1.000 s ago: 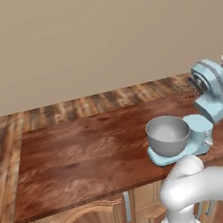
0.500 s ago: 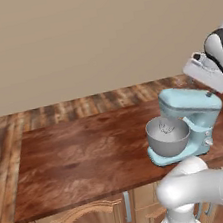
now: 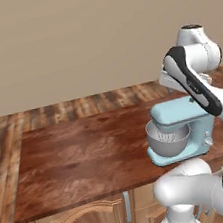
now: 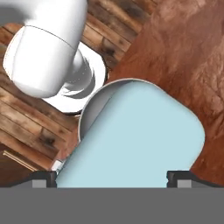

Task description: Close the stand mixer head.

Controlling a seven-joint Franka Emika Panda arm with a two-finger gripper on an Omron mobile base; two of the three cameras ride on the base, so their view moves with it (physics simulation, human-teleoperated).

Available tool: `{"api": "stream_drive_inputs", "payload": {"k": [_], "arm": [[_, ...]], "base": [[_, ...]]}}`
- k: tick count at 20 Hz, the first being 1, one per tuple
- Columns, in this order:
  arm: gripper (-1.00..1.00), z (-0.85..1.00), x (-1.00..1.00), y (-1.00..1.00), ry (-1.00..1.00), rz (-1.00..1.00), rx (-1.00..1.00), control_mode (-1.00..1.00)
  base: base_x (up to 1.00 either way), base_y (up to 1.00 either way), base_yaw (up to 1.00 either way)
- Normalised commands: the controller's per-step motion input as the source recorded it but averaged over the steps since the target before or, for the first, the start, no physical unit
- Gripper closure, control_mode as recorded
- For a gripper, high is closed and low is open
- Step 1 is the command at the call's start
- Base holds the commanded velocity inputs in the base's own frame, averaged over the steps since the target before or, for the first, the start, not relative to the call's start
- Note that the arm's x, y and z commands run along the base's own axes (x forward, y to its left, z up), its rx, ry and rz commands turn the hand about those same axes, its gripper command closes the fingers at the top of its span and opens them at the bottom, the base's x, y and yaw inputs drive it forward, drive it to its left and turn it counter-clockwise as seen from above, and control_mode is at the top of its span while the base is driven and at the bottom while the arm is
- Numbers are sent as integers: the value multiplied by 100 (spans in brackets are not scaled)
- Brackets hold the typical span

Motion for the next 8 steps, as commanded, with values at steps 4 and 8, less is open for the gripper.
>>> {"api": "stream_drive_inputs", "payload": {"k": [4,8], "arm": [[-100,0,-6,0,0,0,0,-100],[-100,0,0,0,0,0,0,-100]], "base": [[0,0,0],[0,0,0]]}}
